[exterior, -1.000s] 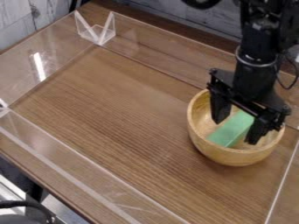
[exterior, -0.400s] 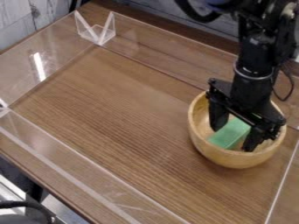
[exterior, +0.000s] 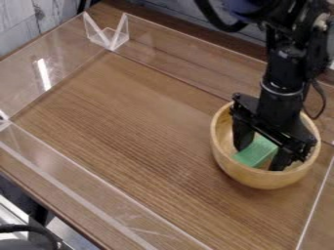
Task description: Remove the green block from inside the brown bowl and put it on the table
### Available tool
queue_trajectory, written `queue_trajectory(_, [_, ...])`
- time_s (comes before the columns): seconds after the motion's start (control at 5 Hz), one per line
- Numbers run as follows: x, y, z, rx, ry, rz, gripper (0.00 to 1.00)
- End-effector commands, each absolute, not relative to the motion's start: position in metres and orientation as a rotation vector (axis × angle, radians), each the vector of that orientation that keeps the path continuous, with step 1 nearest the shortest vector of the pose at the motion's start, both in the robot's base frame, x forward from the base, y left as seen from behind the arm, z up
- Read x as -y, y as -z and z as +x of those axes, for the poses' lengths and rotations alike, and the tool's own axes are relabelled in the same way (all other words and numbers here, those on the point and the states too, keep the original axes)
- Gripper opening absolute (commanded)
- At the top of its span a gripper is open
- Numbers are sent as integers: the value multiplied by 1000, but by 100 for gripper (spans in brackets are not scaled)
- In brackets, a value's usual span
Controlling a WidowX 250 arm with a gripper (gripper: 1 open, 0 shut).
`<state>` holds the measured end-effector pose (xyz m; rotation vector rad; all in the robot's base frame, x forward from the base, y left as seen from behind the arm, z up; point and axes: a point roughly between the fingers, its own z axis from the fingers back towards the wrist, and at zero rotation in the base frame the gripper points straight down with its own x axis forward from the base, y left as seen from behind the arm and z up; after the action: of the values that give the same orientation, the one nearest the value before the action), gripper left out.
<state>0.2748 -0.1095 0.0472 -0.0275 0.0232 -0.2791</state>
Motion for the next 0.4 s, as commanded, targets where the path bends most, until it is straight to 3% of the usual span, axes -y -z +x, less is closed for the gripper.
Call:
queue_trajectory(0.0, [115,-56,281,20,299,-31,100])
queue_trajectory(0.2, [115,-53,283,19,301,-28,100])
